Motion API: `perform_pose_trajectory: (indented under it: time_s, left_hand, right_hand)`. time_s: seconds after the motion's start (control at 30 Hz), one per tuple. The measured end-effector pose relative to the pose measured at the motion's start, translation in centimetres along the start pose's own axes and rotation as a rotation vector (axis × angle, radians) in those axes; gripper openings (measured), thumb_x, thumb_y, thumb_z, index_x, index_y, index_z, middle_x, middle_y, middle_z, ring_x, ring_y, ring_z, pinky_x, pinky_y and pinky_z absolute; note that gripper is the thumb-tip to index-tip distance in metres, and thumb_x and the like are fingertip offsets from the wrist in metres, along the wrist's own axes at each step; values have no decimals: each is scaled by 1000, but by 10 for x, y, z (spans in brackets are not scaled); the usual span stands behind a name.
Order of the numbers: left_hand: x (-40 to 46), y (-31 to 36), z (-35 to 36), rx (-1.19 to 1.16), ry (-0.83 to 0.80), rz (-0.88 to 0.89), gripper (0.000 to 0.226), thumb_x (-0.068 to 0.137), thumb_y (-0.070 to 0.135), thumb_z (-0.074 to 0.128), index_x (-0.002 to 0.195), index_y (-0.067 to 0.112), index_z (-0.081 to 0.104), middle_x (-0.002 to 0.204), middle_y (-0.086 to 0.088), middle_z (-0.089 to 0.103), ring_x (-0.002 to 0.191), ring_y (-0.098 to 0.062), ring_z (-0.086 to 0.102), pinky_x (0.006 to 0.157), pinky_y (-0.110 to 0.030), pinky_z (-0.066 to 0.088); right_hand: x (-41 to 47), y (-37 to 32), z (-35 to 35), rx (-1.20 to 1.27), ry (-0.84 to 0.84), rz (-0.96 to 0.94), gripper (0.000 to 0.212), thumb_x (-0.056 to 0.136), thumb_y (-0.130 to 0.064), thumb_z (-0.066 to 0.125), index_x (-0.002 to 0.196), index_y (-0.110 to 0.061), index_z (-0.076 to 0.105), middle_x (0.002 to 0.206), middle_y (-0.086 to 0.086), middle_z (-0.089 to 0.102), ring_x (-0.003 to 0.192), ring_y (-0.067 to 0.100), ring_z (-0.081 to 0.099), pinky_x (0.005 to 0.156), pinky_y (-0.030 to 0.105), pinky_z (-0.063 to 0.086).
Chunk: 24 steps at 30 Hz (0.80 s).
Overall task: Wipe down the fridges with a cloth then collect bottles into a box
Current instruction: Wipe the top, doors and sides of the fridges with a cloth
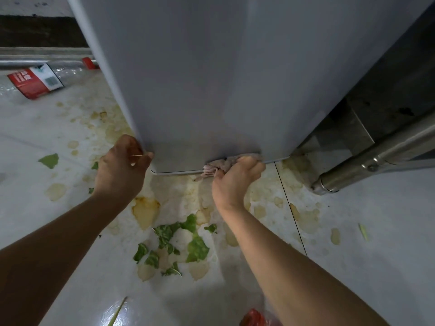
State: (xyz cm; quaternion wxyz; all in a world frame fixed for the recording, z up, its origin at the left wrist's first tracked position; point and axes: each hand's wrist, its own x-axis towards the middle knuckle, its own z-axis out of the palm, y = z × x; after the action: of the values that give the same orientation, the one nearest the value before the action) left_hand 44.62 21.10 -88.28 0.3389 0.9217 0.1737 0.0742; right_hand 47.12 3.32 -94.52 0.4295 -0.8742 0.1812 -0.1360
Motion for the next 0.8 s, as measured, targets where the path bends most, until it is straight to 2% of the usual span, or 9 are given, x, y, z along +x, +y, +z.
perform_pose_trajectory:
  time_s: [0.07,0.17,0.23,0.3,0.4,0.5,0.67,0.73,0.8]
  left_hand:
    - [0,0,-3,-2,-22,2,15,89,27,59,94,15,52,82,8,56,78,-14,52,73,-31,41]
    - [3,-2,-6,-21,-57,0,14,90,27,58,97,16,53,85,9,57,78,-9,52,71,-28,39]
    - [4,-3,-7,-34,-79,0,14,90,27,58,97,16,53,86,10,57,75,-6,52,69,-27,39]
    - [5,-3,-7,-50,-84,0,14,89,27,59,96,17,53,86,11,58,73,-4,52,66,-25,38]
    - [5,-3,-8,-78,-86,-25,12,89,27,60,96,18,55,88,9,59,78,-7,54,67,-23,37]
    - [5,-5,-13,-113,-114,-55,6,89,20,58,95,23,58,90,8,64,80,-8,56,68,-22,39]
    - [3,-12,-27,-148,-246,-2,33,90,4,53,116,21,62,112,5,65,101,-9,60,87,-24,45]
    - [3,-17,-32,-163,-252,-12,38,89,2,53,120,23,60,119,7,62,105,-7,58,89,-23,43]
    - [4,-20,-38,-173,-231,-20,41,89,0,52,122,24,59,120,7,61,105,-7,58,90,-21,42]
  right_hand:
    - [6,5,-7,36,-4,-31,39,74,10,61,104,-1,38,121,17,30,111,24,31,93,12,24]
    - [31,20,-26,47,76,4,34,74,11,54,106,10,41,119,24,33,98,17,30,96,25,33]
    - [52,32,-40,36,111,30,34,73,16,50,106,13,40,120,28,33,100,17,29,98,24,33]
    - [66,39,-49,-54,111,28,35,74,16,51,107,13,40,121,31,34,108,25,31,100,15,25]
    - [61,33,-43,-14,172,54,39,71,19,48,109,15,38,121,32,34,103,23,28,86,-4,16]
    - [34,13,-20,-8,183,90,47,71,19,49,116,14,35,125,30,31,109,33,32,88,17,25]
    - [-13,-9,15,-100,54,44,44,78,4,59,117,13,40,126,31,33,113,43,32,99,46,31]
    - [-25,-19,24,-106,27,39,47,81,-1,59,122,14,41,129,30,34,116,42,32,100,48,30]
    - [-36,-30,35,-79,35,68,49,79,5,59,122,12,36,130,27,30,116,36,32,100,39,31]
